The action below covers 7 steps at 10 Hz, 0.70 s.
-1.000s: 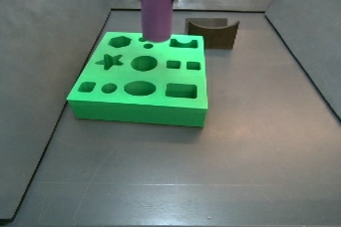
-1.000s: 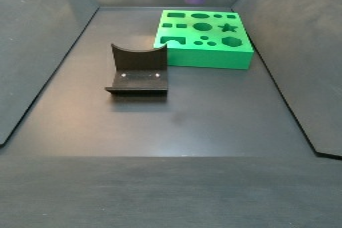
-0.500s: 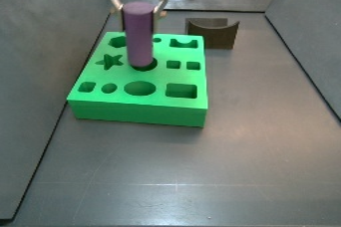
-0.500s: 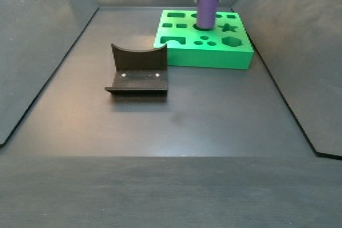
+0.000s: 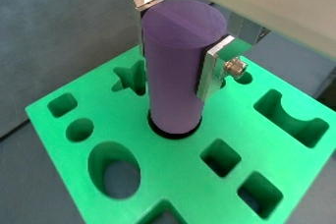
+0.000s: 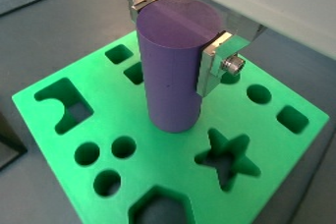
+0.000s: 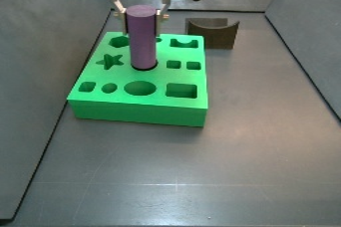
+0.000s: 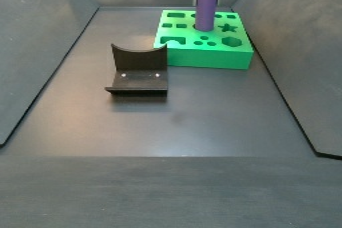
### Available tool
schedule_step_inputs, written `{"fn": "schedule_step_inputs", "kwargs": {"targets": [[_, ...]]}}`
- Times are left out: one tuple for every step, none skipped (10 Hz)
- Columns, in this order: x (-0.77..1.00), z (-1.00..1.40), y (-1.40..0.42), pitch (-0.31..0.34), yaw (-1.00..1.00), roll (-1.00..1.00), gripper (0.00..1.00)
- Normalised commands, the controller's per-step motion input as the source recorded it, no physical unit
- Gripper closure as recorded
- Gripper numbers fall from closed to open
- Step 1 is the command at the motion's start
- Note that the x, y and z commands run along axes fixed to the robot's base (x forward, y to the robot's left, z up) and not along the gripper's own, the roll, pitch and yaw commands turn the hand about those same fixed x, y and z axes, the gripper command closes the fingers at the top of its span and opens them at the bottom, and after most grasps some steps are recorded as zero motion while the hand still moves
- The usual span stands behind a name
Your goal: Insert the round object.
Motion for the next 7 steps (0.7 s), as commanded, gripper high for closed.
{"fn": "schedule_step_inputs", "kwargs": {"targets": [[0.23,-0.55,-0.03,0.001,0.0,-0.13,1.0],[0.0,-0.68,0.0,0.0,0.0,-0.07,1.0],[-0.13,-0.72,0.01,0.0,0.0,0.0,1.0],[-0.05,-0.93,0.0,-0.014,0.03,0.0,1.0],[0.0,-1.0,-0.09,-0.053,0.0,0.0,1.0],[0.0,-0.68,0.0,-0.121,-0.01,-0.21,1.0],[0.0,-0.38,-0.33,-0.081,0.01,0.03,1.0]]}}
